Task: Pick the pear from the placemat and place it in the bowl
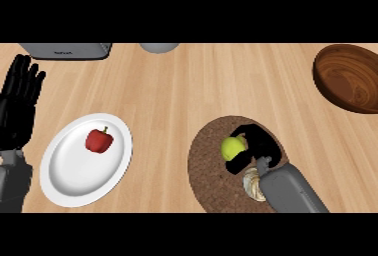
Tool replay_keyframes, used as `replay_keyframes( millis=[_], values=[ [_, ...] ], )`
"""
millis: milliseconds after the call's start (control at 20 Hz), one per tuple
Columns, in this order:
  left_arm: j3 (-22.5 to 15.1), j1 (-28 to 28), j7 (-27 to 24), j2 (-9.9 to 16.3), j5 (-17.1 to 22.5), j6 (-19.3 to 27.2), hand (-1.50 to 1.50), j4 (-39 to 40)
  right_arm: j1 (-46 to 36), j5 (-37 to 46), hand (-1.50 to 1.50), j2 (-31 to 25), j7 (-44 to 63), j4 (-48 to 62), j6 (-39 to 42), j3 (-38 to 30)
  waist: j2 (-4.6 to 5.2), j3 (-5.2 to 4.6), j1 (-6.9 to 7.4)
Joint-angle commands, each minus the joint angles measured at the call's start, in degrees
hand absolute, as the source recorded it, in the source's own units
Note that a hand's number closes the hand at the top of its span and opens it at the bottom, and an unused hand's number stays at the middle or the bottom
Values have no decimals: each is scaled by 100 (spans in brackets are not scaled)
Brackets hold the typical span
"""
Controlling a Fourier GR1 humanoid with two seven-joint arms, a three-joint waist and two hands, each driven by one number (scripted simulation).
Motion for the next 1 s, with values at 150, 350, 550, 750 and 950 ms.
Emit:
replay_keyframes(
  millis=[150,350,550,750,950],
  values=[
    [216,210,24,123,-14,53,0,-76,953,-24,150,-2406,-1509,-96,560,-897,0,60,-369],
    [416,298,-38,146,42,142,0,-21,1202,111,150,-3772,-2332,380,538,-1616,-5,85,-735],
    [483,399,-63,151,123,89,0,-76,1570,-24,150,-4862,-3704,969,350,-2387,10,107,-665],
    [465,480,-205,109,82,71,0,-50,1808,-184,150,-5581,-5011,1794,-182,-3241,44,107,-553],
    [386,340,-77,104,152,-14,0,-80,2029,-701,150,-6051,-6687,2588,-141,-3971,34,95,-470]
  ],
)
